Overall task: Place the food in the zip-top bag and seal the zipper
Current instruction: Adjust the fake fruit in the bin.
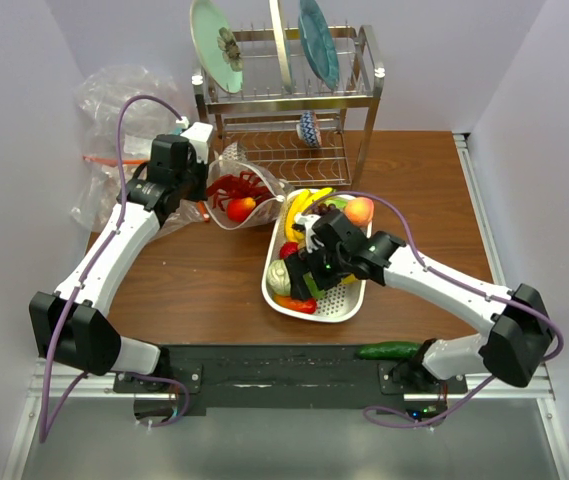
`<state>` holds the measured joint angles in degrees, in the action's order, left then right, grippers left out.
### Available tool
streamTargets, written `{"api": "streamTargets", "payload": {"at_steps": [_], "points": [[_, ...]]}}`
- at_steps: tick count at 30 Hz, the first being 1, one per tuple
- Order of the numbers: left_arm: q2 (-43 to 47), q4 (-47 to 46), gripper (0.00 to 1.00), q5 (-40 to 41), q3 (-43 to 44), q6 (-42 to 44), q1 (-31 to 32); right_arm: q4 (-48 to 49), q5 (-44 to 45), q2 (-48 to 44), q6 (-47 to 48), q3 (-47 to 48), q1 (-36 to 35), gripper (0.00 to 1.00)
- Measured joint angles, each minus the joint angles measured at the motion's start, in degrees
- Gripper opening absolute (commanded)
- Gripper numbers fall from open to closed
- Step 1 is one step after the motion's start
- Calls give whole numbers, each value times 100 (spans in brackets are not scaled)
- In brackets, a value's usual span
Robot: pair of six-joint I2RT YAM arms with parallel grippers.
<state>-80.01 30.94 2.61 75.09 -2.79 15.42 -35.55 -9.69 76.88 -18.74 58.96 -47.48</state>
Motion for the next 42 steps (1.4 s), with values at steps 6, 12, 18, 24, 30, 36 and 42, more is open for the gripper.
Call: {"api": "streamTargets", "payload": {"at_steps": [6,12,18,24,30,36,42], "points": [[0,0,0,2,0,2,0,-13,142,142,35,70,-227,82],[0,0,0,0,0,2,0,-109,407,138,181,7,-267,70],[0,0,0,0,0,2,-2,-142,540,144,378,-177,-264,67],[0,0,0,0,0,2,-2,190,407,273,518,-560,-278,67],[0,-2,0,-2,0,2,-2,964,393,549,575,-824,-400,72],[0,-2,0,-2,0,4,-2,1897,442,538,540,-1207,-444,81],[0,-2,0,-2,0,4,-2,2280,568,619,527,-1307,-468,81]]}}
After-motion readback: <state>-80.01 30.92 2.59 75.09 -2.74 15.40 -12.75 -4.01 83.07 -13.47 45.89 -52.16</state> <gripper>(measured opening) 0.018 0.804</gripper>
